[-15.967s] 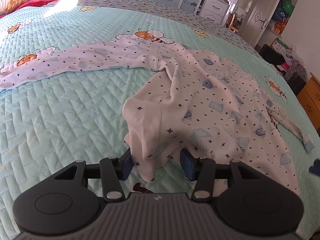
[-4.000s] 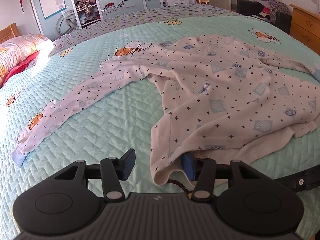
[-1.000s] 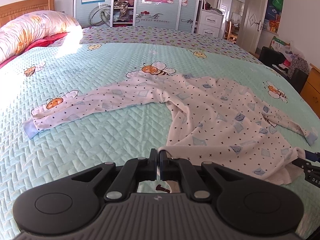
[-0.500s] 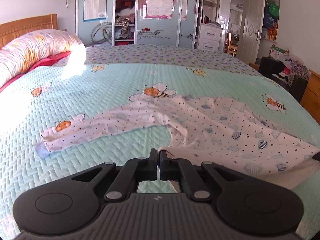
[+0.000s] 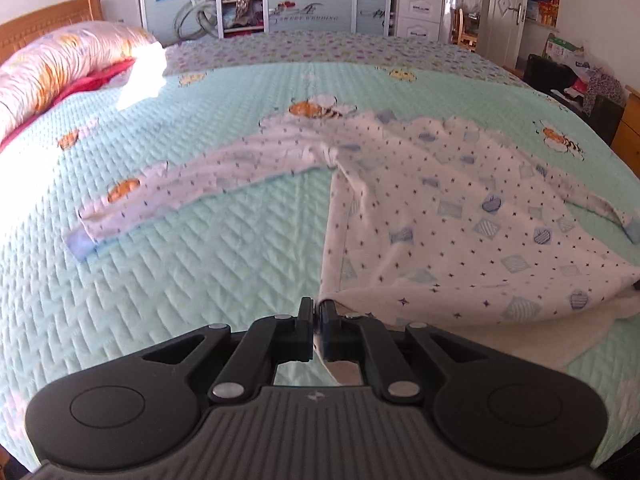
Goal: Fold clothes
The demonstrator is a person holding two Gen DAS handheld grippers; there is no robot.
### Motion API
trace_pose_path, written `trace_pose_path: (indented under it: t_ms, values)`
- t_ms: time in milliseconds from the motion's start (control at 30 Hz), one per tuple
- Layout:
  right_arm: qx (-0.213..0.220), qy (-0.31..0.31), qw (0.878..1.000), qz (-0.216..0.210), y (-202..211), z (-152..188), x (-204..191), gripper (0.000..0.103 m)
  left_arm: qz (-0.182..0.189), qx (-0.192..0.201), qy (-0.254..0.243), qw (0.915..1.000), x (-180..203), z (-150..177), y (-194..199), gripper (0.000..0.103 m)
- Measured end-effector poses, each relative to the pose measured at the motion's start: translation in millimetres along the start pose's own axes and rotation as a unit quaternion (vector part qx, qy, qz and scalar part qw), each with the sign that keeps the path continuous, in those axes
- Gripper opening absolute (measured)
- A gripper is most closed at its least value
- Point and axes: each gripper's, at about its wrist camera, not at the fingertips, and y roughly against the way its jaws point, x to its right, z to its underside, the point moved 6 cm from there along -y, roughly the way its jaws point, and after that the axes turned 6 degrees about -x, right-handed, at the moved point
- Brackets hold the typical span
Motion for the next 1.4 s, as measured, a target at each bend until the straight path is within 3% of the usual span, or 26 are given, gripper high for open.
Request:
trace_pose_path:
  t_ms: [67, 133, 233, 300, 467, 700, 900, 967, 1167, 1400]
  values:
    - [-0.002, 0.008, 1.000, 0.027, -4.7, 6.4, 5.3, 0.028, 0.009, -0.003, -0.018, 0.9998, 6.9, 6.8, -3.3, 0.005]
    - [0.000, 0.005, 0.999, 0.042, -6.4, 9.7, 12.5, 0.040, 0.013, -0.001, -0.033, 0.9994, 13.1, 10.2, -5.0, 0.006]
    - [0.007, -0.022, 0.999, 0.041, -1.5, 12.8, 26.7, 0.051, 0.005, -0.002, -0.040, 0.9992, 16.8, 12.7, -10.5, 0.020]
    - [0.008, -0.054, 0.998, 0.019, 0.7, 14.5, 32.7, 0.052, 0.000, -0.004, -0.042, 0.9991, 17.2, 14.6, -13.7, 0.029]
    - [0.010, -0.134, 0.991, -0.025, 4.6, 20.0, 47.9, 0.053, -0.014, -0.011, -0.037, 0.9991, 11.1, 19.5, -19.3, 0.035]
    - [0.012, -0.241, 0.966, -0.087, 10.7, 26.4, 69.0, 0.055, -0.007, -0.023, -0.033, 0.9992, 9.2, 29.0, -22.7, 0.042]
    - [-0.007, -0.108, 0.992, -0.064, 5.5, 24.9, 31.9, 0.058, -0.002, -0.019, -0.029, 0.9994, 4.9, 37.8, -19.5, 0.055]
    - [-0.013, -0.073, 0.996, -0.056, 0.9, 26.9, 22.6, 0.059, 0.001, -0.017, -0.023, 0.9996, 1.3, 40.4, -19.3, 0.057]
    - [-0.020, -0.043, 0.997, -0.056, -7.8, 26.0, 7.3, 0.065, 0.011, -0.006, -0.014, 0.9998, -6.6, 39.6, -23.4, 0.057]
    - [-0.024, -0.051, 0.997, -0.058, -8.5, 27.6, 7.3, 0.066, 0.014, 0.019, -0.052, 0.9984, 5.7, 29.8, -9.7, 0.054]
